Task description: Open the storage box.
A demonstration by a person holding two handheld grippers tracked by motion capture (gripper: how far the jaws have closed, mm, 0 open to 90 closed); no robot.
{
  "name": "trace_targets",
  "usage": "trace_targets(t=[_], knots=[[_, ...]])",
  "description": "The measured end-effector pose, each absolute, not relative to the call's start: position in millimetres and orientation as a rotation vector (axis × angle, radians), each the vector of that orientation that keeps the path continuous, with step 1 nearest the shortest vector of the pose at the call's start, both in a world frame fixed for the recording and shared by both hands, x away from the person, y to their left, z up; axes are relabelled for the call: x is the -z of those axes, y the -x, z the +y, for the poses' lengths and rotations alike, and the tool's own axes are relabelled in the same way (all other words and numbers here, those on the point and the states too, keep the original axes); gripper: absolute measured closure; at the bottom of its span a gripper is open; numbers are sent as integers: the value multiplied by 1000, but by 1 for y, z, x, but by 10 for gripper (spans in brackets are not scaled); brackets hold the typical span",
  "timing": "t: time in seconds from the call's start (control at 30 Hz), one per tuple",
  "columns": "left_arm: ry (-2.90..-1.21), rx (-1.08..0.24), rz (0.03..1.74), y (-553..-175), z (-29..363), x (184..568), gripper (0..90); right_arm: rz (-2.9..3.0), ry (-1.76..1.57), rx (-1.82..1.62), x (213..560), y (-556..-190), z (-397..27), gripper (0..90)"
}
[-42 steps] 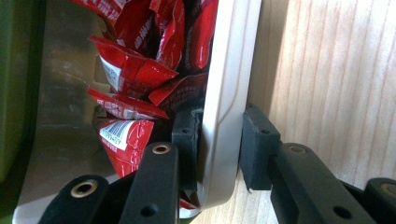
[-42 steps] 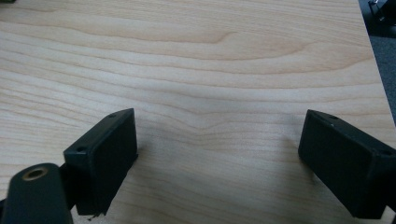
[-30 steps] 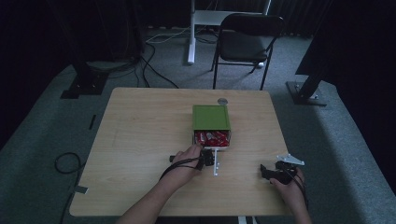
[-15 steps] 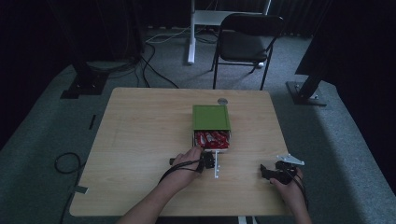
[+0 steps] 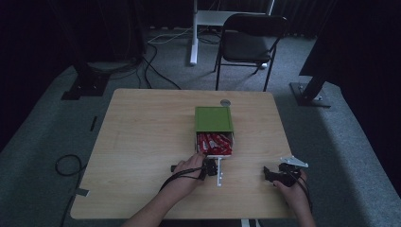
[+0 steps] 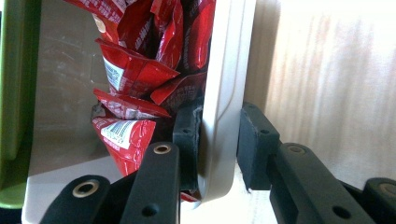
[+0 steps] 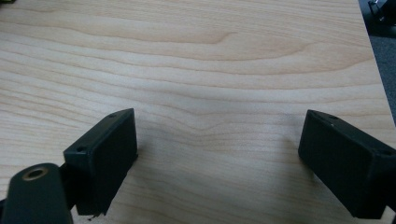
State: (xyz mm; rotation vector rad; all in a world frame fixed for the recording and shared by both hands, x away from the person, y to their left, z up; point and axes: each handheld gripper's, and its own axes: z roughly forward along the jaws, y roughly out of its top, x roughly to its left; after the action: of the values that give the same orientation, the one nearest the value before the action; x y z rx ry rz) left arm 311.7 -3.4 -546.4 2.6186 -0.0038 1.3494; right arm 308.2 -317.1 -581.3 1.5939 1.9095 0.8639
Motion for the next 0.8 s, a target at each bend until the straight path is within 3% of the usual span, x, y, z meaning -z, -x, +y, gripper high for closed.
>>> trace_targets(t=[0.8], knots=[[-2603,-1332,-24,-279,-1,548,726,1909,-1594,-864,581,-308,-317,108]])
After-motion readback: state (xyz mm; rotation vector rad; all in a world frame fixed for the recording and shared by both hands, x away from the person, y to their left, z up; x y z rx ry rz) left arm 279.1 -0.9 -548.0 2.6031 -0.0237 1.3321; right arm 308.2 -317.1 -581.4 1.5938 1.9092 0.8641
